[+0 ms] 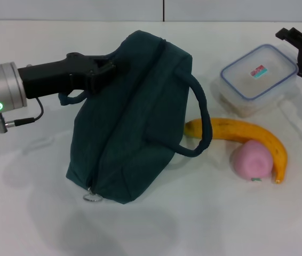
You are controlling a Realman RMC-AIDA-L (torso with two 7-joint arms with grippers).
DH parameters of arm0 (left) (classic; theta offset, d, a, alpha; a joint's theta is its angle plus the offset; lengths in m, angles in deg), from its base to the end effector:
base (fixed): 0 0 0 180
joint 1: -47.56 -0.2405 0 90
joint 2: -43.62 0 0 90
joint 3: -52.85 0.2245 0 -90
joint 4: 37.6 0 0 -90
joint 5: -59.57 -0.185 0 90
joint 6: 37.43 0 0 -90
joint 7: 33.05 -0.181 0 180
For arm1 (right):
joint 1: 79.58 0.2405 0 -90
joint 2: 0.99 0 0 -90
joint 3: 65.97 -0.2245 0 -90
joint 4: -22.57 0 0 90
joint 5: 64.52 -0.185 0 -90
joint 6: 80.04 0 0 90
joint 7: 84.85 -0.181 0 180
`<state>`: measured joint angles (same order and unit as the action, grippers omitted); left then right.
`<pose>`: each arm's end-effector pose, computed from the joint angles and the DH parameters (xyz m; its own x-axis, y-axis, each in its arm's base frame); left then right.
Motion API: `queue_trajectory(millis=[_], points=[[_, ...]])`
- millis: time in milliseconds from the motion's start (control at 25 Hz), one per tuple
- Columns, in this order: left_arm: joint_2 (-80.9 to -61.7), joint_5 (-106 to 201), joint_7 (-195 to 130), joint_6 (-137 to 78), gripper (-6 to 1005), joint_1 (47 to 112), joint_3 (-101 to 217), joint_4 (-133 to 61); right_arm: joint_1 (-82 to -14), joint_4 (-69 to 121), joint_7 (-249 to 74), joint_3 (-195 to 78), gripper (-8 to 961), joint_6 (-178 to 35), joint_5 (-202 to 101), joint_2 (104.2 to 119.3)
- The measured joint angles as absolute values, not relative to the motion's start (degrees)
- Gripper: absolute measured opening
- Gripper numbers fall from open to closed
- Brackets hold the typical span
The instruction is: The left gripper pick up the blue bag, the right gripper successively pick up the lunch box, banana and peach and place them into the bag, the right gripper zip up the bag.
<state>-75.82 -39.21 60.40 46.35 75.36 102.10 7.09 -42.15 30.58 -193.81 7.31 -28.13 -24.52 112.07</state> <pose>-0.1785 0.3319 0.0025 0.6464 0.4041 0.6472 0.5939 -0.7990 -0.0943 0.2507 0.4052 0.0023 -0.3030 -0.5084 -0.8061 -0.9337 -0.0109 0.3578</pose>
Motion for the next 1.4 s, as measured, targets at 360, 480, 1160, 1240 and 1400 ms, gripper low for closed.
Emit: queue_trajectory(millis=[360,480,1160,1240,1400], points=[[-75.75,-39.2,60.3,46.3,41,75.8,102.1,6.9,-42.3,30.6,-193.5,7.2,807,-26.3,-24.5,112.25],[-75.73,-39.3,60.3,46.3,41,75.8,102.1,6.8,-42.4,30.8,-193.3,7.2,807,-26.5,-24.5,112.63],[-75.55,-39.6,59.7,46.3,41,75.7,102.0,6.8,-43.6,31.4,-190.0,7.0,273,-25.6,-25.3,114.25],[-75.55,-39.7,59.3,46.3,41,75.7,102.0,6.8,-44.1,31.5,-190.0,7.0,190,-25.1,-25.2,114.31],[-75.55,-39.6,58.9,46.3,41,75.6,102.0,6.8,-45.5,31.7,-189.3,7.0,161,-22.6,-25.2,114.63]])
